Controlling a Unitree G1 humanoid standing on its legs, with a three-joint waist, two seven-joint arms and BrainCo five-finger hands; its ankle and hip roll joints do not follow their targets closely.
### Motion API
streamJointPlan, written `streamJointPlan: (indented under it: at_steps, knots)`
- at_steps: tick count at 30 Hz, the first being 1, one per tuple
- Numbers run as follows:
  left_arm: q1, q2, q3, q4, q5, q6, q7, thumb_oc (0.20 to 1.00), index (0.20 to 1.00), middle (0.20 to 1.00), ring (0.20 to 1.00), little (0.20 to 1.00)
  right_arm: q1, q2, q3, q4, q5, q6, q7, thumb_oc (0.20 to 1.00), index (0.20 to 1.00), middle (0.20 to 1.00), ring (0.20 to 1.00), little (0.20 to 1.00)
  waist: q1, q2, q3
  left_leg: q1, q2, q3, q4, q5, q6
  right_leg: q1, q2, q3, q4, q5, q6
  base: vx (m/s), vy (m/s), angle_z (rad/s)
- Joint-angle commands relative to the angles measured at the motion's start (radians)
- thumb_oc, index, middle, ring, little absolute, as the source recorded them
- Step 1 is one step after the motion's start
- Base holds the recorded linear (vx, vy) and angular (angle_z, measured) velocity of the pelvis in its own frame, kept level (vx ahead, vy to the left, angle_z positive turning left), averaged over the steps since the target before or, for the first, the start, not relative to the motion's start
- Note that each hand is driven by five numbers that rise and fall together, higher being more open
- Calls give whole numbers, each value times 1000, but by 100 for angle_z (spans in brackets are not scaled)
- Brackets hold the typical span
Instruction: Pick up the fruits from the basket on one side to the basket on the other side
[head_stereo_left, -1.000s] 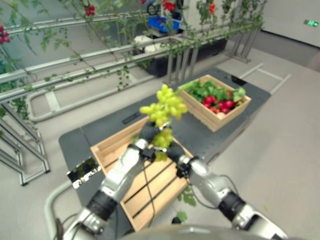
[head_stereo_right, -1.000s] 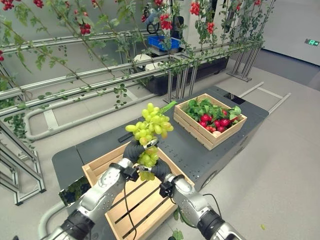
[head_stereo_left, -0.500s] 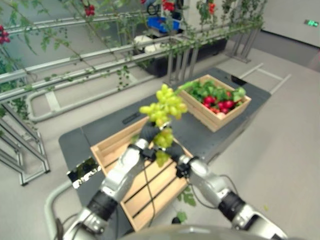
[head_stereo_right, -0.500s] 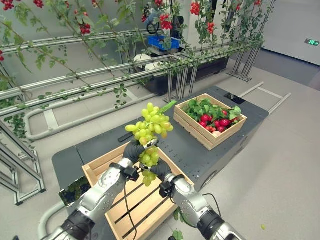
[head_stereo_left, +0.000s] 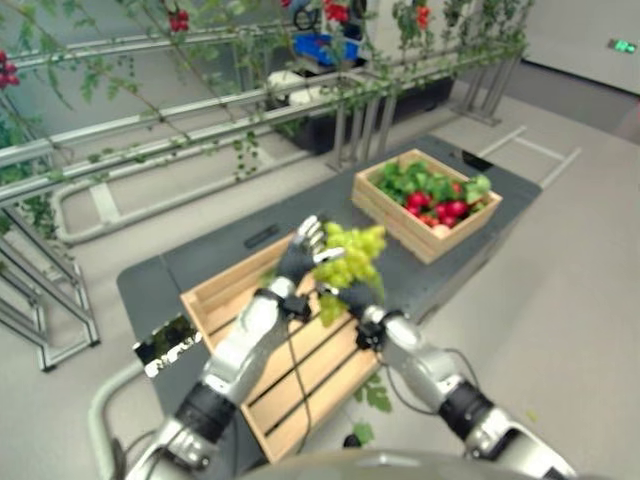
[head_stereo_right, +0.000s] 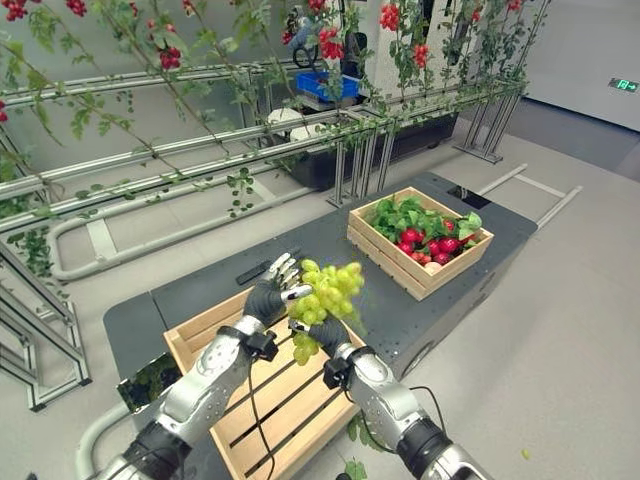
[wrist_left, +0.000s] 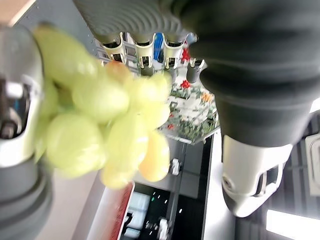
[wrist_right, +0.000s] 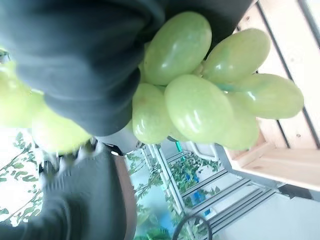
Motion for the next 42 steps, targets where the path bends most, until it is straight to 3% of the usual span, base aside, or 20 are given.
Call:
streamJointPlan:
  at_steps: [1, 10, 16, 21, 28, 33, 34, 42]
  knots:
    - [-35, -19, 28, -51, 0, -81, -10, 1000, 1000, 1000, 1000, 1000, -54, 54, -96, -31, -14, -108, 6, 200, 200, 200, 200, 200, 23, -15, -10, -14, -21, -67, -1, -90, 14, 124, 1, -34, 10, -212, 88, 0, 0, 0]
    - [52, -5, 119, -105, -5, -115, -4, 1000, 1000, 1000, 1000, 1000, -29, 34, -138, -33, -42, -123, -4, 200, 200, 200, 200, 200, 32, -17, -8, -13, -22, -69, -1, -93, 13, 127, -1, -40, 10, -215, 89, 1, 1, 1]
    - [175, 15, 249, -125, 46, -160, 9, 1000, 1000, 1000, 1000, 1000, 14, -20, -230, -67, -134, -148, -49, 200, 200, 200, 200, 200, 50, -28, 0, -16, -23, -74, -1, -94, 14, 125, -3, -47, 10, -215, 90, 0, 0, 4]
    - [278, 10, 337, -69, 58, -167, 15, 1000, 1000, 1000, 1000, 1000, 72, -82, -326, -129, -216, -153, -87, 200, 200, 200, 200, 200, 64, -35, 10, -22, -28, -80, -1, -93, 16, 120, -6, -57, 10, -213, 94, -3, 4, 3]
    - [381, 21, 411, 87, 209, -166, 39, 1000, 1000, 1000, 1000, 1000, 149, -130, -458, -197, -268, -180, -129, 200, 200, 200, 200, 200, 85, -47, 29, -52, -46, -89, -1, -83, 27, 98, -15, -68, 10, -200, 103, -31, 26, 3]
    - [396, 16, 399, 302, 290, -135, 50, 1000, 1000, 1000, 1000, 1000, 187, -150, -520, -248, -274, -196, -143, 200, 200, 200, 200, 200, 84, -49, 39, -74, -58, -84, -1, -72, 37, 72, -23, -65, 10, -179, 112, -56, 62, -1]
    - [367, 14, 381, 476, 350, -112, 70, 1000, 1000, 1000, 1000, 1000, 208, -156, -538, -286, -279, -204, -151, 200, 200, 200, 200, 200, 71, -49, 47, -84, -63, -76, -1, -66, 43, 55, -26, -55, 13, -166, 119, -81, 89, -6]
    - [226, -31, 382, 1147, 570, -22, 121, 1000, 1000, 1000, 1000, 1000, 321, -156, -601, -394, -291, -215, -147, 200, 200, 200, 200, 200, -5, -56, 77, -139, -78, -19, -1, -45, 56, -40, -36, 14, 24, -102, 150, -99, 112, -25]
